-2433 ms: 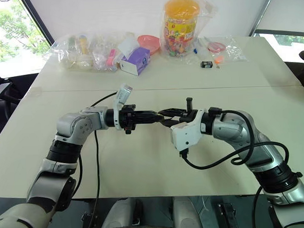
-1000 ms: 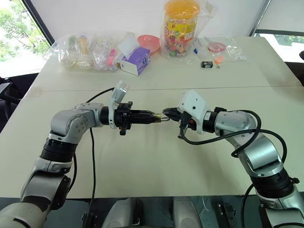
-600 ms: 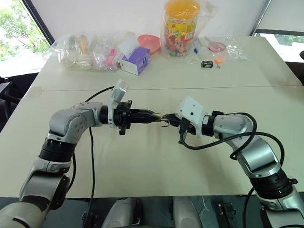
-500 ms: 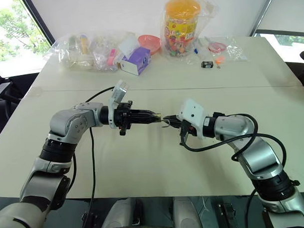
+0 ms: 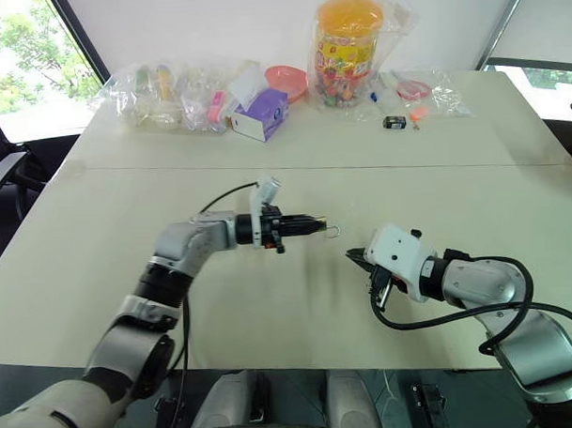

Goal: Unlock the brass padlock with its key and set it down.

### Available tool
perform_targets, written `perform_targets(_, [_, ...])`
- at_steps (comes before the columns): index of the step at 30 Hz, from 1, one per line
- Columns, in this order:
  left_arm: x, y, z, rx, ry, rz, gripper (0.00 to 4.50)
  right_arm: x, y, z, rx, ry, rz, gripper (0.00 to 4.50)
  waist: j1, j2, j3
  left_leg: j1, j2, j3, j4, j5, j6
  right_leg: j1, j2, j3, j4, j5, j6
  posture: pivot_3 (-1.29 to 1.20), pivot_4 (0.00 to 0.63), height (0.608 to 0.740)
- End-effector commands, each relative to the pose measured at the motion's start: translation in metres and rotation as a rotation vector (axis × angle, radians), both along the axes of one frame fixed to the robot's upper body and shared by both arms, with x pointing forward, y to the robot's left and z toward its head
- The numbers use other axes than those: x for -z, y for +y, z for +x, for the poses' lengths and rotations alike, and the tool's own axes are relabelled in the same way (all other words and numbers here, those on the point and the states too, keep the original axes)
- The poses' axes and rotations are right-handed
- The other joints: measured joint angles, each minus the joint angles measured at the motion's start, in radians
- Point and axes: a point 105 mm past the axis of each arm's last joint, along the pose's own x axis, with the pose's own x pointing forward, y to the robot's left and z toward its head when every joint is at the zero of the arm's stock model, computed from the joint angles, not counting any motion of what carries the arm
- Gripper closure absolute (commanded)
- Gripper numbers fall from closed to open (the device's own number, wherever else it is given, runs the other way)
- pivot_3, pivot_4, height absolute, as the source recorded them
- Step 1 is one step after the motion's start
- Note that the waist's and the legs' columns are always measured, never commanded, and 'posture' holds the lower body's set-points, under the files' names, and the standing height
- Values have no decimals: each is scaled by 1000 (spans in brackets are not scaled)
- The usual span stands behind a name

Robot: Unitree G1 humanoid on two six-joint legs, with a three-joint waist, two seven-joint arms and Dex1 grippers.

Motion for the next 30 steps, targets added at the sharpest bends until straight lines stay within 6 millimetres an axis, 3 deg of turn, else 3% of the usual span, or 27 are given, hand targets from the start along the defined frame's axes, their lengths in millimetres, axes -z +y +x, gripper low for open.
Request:
perform_targets(1, [-3, -1, 16, -87, -5, 0, 4500, -13, 5, -1, 7, -59, 12, 4462, -1, 0, 0, 0, 0, 0, 0, 0, 0, 0, 0, 0, 0, 0, 0, 0, 150, 740])
perform_targets(2, [2, -1, 18, -100, 16, 11, 3522, -14, 5, -1, 10, -61, 13, 4500, -1, 0, 0, 0, 0, 0, 0, 0, 0, 0, 1, 0, 0, 0, 0, 0, 150, 740])
perform_targets(3, [7, -1, 18, -104, 26, 21, 3227, -14, 6, -1, 12, -63, 12, 4500, -1, 0, 0, 0, 0, 0, 0, 0, 0, 0, 1, 0, 0, 0, 0, 0, 150, 740])
perform_targets(4, [10, -1, 18, -101, 29, 32, 2572, -14, 6, -2, 14, -65, 9, 4500, -2, 0, 0, 0, 0, 0, 0, 0, 0, 0, 1, 0, 0, 0, 0, 0, 150, 740])
perform_targets(9, [18, 10, 11, -42, 15, 70, 185, -14, 7, -1, 20, -68, 4, 4500, -2, 0, -1, 2, 0, 0, 0, 0, 0, 1, 0, 0, 0, 0, 0, 0, 150, 740])
perform_targets(14, [14, 41, -12, 137, -140, 162, 78, -16, 2, 0, 22, -67, -22, 4500, -26, 0, -1, 2, 1, 0, -1, 0, 0, 1, 1, 0, 0, 0, 0, 0, 150, 740])
perform_targets(19, [-14, 71, -28, 239, -266, 161, 78, -17, -10, 1, 24, -54, -79, 4500, -21, 1, -1, 2, 2, -1, -2, 0, -1, 0, 0, 1, 1, 0, -1, 0, 150, 740])
perform_targets(23, [-38, 94, -26, 217, -417, 202, 78, -21, -22, 1, 28, -35, -107, 4500, -5, 0, -1, 1, 0, -1, -1, 0, 0, 1, -1, 0, 0, 0, -1, 0, 150, 740])
perform_targets(30, [-59, 103, -36, 239, -493, 191, 78, -30, -24, 3, 26, -49, -101, 4500, 1, 0, -1, 0, 0, -1, -1, 0, 0, 1, 0, 0, -1, 0, 0, 0, 150, 740])
